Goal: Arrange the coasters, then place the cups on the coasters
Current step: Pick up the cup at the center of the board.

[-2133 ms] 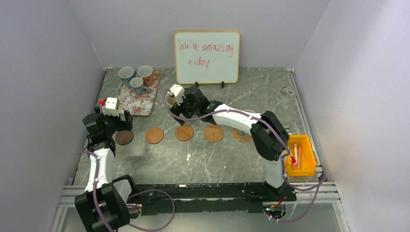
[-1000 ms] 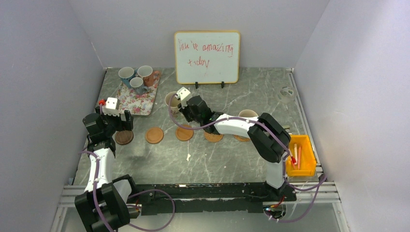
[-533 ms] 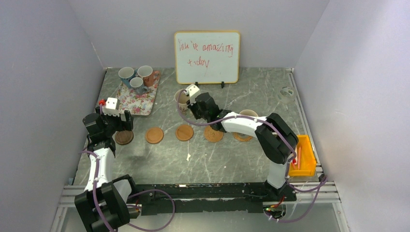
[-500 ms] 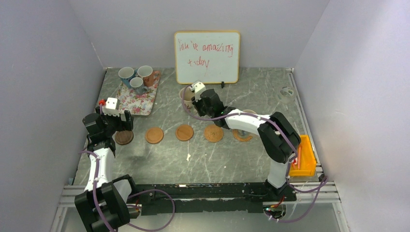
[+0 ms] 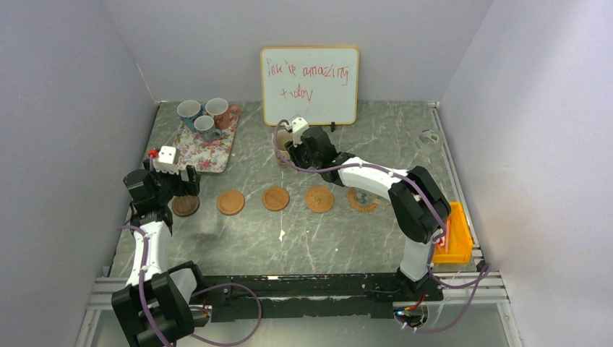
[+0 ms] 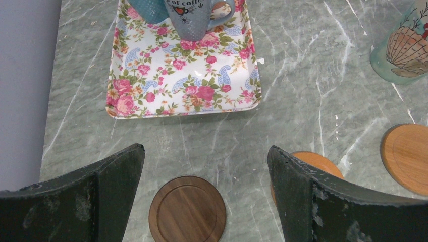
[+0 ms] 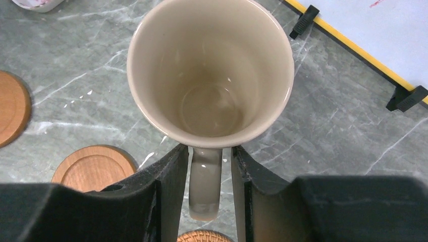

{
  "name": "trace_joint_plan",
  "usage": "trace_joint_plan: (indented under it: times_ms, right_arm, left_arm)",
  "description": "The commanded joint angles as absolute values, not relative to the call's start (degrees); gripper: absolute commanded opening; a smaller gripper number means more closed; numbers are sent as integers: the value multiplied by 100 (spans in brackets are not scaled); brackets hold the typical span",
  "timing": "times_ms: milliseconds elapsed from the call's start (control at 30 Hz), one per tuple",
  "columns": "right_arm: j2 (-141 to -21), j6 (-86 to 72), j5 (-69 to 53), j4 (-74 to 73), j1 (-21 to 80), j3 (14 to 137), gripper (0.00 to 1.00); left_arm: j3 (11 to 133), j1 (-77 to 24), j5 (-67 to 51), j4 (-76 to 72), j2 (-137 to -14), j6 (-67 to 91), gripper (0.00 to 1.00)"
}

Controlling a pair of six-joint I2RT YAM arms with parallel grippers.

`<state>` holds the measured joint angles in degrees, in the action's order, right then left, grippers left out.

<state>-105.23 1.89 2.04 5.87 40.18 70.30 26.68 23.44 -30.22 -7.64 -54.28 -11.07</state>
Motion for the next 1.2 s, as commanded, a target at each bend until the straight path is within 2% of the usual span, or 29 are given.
trace_joint_plan:
  times_ms: [0,167,300,433,867,1067,1167]
  right_arm:
    - [-10640,203,298,787,4032,7312,40]
    - [-10666,212,286,862,4036,7280,36]
    - [-10565,255,324,1061,4038,7152,16]
    - [-10349,486,271,1387,4044,6953,1]
    - [-9311,742,-623,1433,3826,7003,0]
    - [-8582,671,-1920,928,3261,7013,0]
    - [-8160,936,-2160,454,3105,6931,0]
  left_arm:
    - [2711,2381,-3180,-976,-5445,-1043,96]
    - [2707,2382,-3190,-976,-5441,-1054,96]
    - [2716,2382,-3199,-976,-5458,-1051,96]
    - [2716,2386,-3207,-984,-5468,-1046,96]
    - [2698,2380,-3314,-964,-5444,-1039,96]
    - [2658,2382,-3326,-971,-5265,-1046,96]
    - [2775,2382,-3407,-865,-5343,-1040,96]
